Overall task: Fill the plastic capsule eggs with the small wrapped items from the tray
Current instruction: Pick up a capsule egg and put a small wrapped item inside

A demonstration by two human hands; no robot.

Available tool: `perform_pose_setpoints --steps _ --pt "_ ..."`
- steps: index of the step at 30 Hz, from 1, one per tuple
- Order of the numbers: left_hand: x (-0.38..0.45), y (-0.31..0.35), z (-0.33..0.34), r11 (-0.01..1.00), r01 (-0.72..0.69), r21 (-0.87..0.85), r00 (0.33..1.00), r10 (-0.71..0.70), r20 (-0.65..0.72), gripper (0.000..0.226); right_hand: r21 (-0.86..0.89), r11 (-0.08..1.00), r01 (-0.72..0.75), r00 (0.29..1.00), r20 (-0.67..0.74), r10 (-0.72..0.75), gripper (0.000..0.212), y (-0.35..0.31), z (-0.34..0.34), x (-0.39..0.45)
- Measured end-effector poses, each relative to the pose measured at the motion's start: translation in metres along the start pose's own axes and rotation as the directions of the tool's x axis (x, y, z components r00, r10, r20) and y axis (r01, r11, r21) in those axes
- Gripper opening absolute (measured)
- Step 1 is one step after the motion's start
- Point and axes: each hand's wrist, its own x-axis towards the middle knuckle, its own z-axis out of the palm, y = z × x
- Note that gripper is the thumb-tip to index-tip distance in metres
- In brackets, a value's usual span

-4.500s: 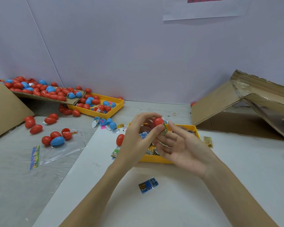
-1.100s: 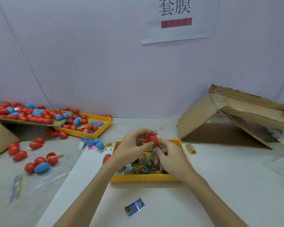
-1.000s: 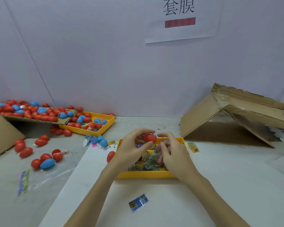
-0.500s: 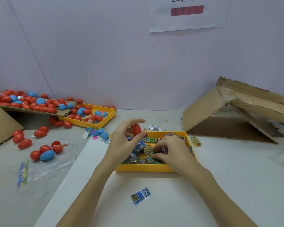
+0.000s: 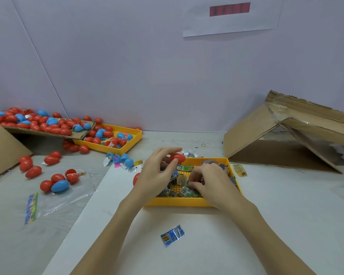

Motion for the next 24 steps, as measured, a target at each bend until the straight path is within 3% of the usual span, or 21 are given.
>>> perform_pose_setpoints --steps 4,6,8,11,16,20,24 --pt "-0.0017 0.0054 -0.0017 0.999 0.000 -0.042 1.000 -0.001 -0.003 0.021 0.096 0.994 0.056 0.980 -0.195 -0.036 0.016 0.0046 0.0066 -0.0038" --pt "-0.0032 0.0076 -0.0006 0.998 0.019 -0.061 0.999 -0.021 -0.028 0.030 0.148 0.984 0.095 0.954 -0.294 -0.048 0.017 0.0047 0.0073 -0.0049" --pt "-0.0041 0.0094 0.0009 0.997 0.049 -0.053 0.998 -0.052 -0.045 0.040 0.178 0.978 0.109 0.934 -0.355 -0.039 0.016 0.0032 0.0065 -0.0056" --pt "-0.0045 0.0082 0.0022 1.000 0.026 0.012 1.000 -0.026 -0.010 0.029 0.219 0.968 0.121 0.907 -0.420 -0.018 0.011 0.0003 0.0047 -0.0071" --pt "-0.0055 0.0038 0.0055 0.997 0.045 0.066 0.991 -0.052 0.119 0.021 0.303 0.936 0.178 0.896 -0.444 -0.026 0.008 -0.0013 0.0028 -0.0086" --pt "-0.0062 0.0048 0.0052 0.992 -0.066 0.108 0.996 0.059 0.074 0.007 0.373 0.911 0.179 0.903 -0.431 -0.001 0.006 -0.0008 0.0027 -0.0092" --pt "-0.0064 0.0092 0.0006 0.997 -0.029 0.073 0.999 0.027 0.027 0.019 0.561 0.822 0.099 0.903 -0.398 0.163 0.013 -0.0001 0.0018 -0.0083"
